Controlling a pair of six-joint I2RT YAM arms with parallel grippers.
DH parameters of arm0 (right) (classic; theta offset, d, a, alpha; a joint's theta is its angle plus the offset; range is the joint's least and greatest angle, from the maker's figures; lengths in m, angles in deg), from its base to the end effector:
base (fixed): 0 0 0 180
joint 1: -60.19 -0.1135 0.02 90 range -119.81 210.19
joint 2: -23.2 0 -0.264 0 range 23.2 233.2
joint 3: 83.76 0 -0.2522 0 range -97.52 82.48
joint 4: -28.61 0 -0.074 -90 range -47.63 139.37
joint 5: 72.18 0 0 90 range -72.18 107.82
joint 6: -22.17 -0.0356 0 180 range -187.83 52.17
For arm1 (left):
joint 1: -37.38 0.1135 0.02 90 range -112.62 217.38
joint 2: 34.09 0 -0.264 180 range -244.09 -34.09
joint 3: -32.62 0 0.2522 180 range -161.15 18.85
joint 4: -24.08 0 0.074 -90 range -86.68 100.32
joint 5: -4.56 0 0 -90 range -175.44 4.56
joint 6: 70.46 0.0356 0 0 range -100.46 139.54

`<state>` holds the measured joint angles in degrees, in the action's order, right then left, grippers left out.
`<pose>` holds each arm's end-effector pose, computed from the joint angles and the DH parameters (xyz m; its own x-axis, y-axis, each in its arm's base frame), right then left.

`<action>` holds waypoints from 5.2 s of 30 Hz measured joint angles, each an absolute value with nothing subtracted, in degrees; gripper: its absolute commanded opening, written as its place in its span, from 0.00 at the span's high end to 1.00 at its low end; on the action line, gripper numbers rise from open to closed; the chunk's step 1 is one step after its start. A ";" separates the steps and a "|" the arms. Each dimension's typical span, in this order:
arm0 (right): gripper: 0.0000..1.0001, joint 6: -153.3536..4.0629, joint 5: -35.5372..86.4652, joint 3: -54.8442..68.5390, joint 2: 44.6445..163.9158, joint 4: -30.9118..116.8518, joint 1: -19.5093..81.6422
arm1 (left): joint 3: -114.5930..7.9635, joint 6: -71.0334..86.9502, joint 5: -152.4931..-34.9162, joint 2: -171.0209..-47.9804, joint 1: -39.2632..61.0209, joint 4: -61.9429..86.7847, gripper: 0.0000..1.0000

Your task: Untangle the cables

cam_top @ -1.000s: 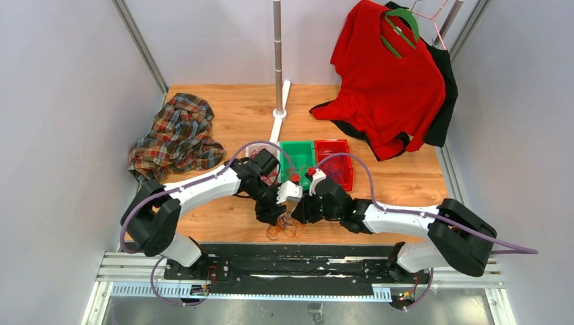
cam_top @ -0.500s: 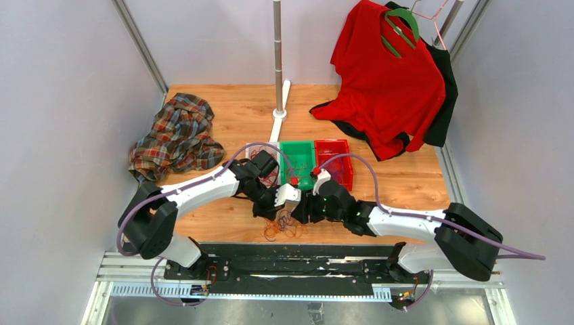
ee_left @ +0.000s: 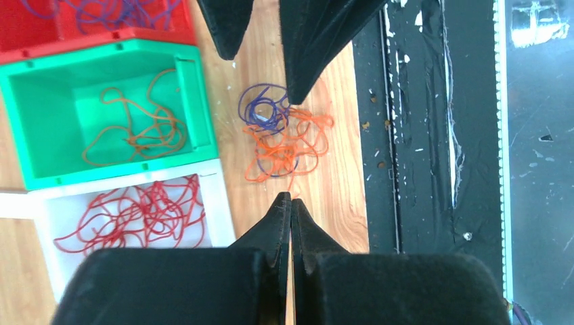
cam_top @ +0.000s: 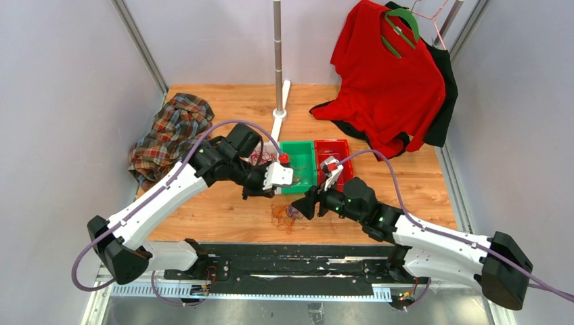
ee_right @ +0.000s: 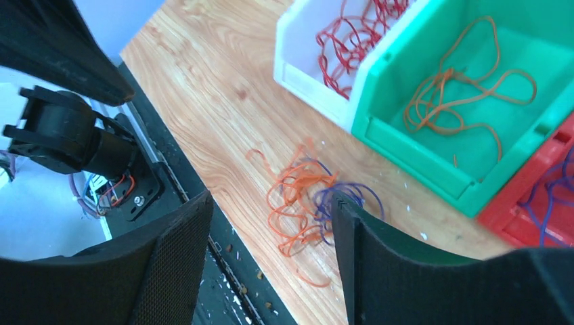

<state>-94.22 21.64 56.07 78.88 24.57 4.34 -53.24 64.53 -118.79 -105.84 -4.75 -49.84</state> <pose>0.1224 0.1846 0.2423 -0.4833 0.0775 -0.8720 -0.7229 0.5265 0.4475 0.1605 -0.1715 0.3360 0.0877 0.7169 -0.6916 0.9945 -0.1030 0.0195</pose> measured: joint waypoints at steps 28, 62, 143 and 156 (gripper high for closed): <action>0.44 -89.24 20.76 49.42 98.46 27.28 -1.98 | -51.08 64.57 -115.42 -105.10 2.11 -51.42 0.43; 0.98 -83.53 15.32 35.52 112.93 40.72 -8.34 | -52.45 65.62 -117.72 -99.61 4.25 -50.96 0.43; 0.34 -91.40 28.11 50.63 84.04 5.32 2.83 | -51.69 42.43 -124.53 -92.22 -3.26 -24.25 1.00; 0.62 -95.56 28.06 49.82 95.56 -3.19 2.83 | -68.87 40.55 -130.02 -95.50 -3.26 -25.82 1.00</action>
<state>-95.56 28.06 49.82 95.56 -3.19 2.83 -68.87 40.55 -130.02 -95.50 -3.26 -25.82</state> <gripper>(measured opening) 0.388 0.015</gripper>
